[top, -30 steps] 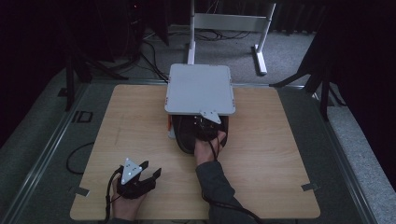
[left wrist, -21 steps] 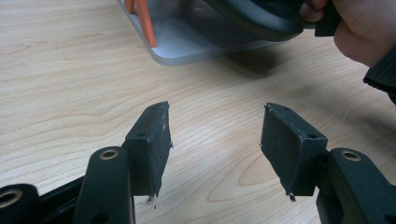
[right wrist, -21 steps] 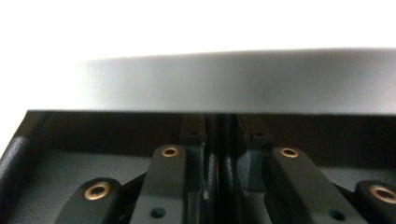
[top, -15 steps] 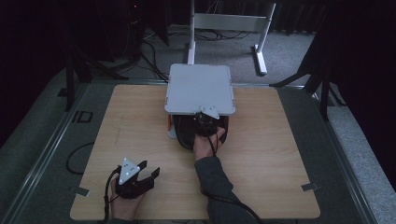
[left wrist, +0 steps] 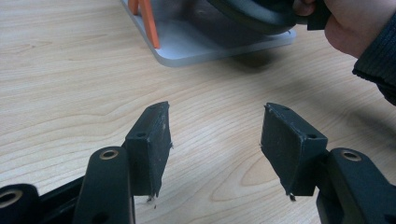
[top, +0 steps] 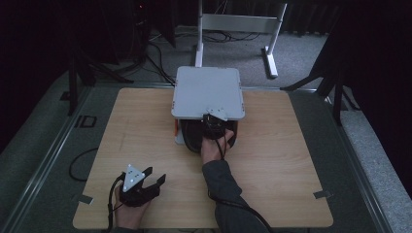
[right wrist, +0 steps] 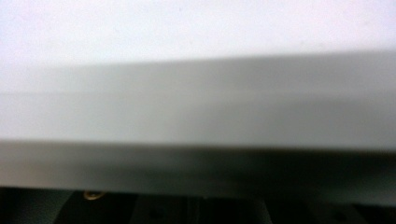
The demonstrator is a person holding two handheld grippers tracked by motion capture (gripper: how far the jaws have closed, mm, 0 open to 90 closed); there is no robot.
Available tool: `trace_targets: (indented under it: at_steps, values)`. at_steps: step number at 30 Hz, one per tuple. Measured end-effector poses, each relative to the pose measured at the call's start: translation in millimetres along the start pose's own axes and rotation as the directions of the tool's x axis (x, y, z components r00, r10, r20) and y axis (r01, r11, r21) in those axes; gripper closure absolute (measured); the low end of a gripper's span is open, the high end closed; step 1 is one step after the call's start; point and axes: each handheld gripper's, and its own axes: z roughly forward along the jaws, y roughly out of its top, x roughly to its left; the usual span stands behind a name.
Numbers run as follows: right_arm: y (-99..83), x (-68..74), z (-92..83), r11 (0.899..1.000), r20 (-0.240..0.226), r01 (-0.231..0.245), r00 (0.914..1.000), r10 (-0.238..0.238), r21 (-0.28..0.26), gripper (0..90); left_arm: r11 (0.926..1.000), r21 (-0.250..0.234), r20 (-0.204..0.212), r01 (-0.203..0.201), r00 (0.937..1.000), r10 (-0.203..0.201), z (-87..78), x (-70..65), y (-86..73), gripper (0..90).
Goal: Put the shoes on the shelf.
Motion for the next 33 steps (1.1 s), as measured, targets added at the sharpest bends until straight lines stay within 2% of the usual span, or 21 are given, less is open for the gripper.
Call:
trace_targets:
  at_steps: [9,33]
  values:
    - [5.3,0.2,1.5,1.0,0.002,-0.001,1.0,0.001,-0.002,74.7,1.0,0.001,0.001,0.001,1.0,-0.001,0.3,-0.1,-0.2,42.7]
    - [4.6,1.1,7.9,1.0,0.01,0.0,1.0,0.0,0.007,74.3,1.0,0.002,0.0,0.001,1.0,-0.001,0.4,1.0,-0.3,42.6]
